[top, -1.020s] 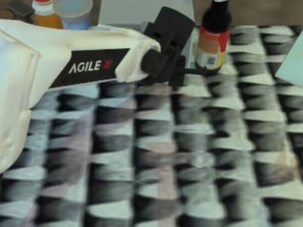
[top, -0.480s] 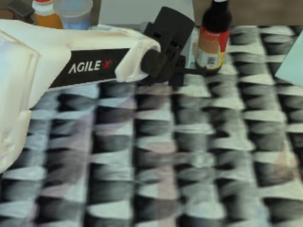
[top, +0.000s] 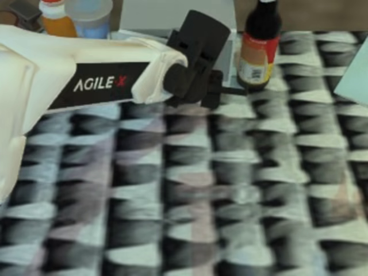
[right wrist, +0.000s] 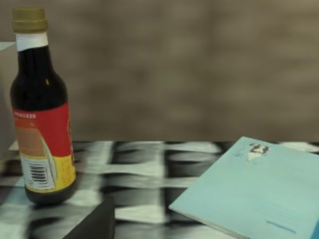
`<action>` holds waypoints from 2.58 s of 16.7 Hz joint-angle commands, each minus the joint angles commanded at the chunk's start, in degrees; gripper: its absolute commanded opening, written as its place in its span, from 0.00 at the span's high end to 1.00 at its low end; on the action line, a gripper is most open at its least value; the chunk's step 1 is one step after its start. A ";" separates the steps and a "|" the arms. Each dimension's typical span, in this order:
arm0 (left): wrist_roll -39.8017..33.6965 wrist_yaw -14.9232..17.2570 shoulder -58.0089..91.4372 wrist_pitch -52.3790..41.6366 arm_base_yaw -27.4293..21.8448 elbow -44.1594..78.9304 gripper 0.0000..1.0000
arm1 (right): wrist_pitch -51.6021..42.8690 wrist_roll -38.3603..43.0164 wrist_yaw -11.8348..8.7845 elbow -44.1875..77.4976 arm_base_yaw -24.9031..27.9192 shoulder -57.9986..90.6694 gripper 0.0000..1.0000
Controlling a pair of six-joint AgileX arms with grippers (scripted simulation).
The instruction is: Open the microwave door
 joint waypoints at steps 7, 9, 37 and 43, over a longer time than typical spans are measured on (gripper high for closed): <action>0.70 0.39 -0.27 0.25 0.20 -0.96 1.00 | 0.00 0.00 0.00 0.00 0.00 0.00 0.00; 0.70 0.39 -0.27 0.25 0.20 -0.96 1.00 | 0.00 0.00 0.00 0.00 0.00 0.00 0.00; 4.08 3.07 -2.64 2.43 0.94 -4.80 1.00 | 0.00 0.00 0.00 0.00 0.00 0.00 0.00; 4.08 3.07 -2.64 2.43 0.94 -4.80 1.00 | 0.00 0.00 0.00 0.00 0.00 0.00 0.00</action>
